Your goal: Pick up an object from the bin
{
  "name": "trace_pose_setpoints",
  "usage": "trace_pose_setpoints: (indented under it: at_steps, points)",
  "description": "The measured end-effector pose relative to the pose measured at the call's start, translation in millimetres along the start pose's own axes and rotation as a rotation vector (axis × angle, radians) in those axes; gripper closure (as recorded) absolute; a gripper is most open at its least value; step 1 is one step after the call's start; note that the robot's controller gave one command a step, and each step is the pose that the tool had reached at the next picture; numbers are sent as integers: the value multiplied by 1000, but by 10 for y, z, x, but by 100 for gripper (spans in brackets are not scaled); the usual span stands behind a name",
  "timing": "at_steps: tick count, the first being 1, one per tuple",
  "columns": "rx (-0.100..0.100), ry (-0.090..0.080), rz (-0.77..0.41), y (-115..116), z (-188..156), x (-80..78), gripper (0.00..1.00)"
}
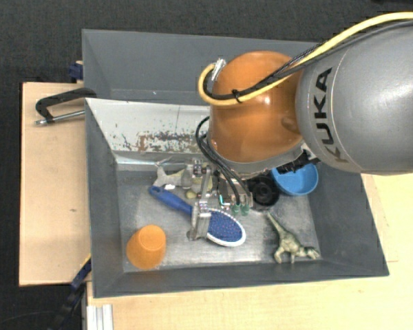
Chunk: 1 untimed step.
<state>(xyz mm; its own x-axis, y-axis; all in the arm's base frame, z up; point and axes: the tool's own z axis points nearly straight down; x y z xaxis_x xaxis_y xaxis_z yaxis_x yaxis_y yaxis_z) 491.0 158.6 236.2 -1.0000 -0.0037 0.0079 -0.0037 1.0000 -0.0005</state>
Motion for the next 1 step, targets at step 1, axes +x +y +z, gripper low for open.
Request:
trace_pose_setpoints:
  at_steps: [1]
  points:
    - [0,-1,218,-496,1376,-291,0]
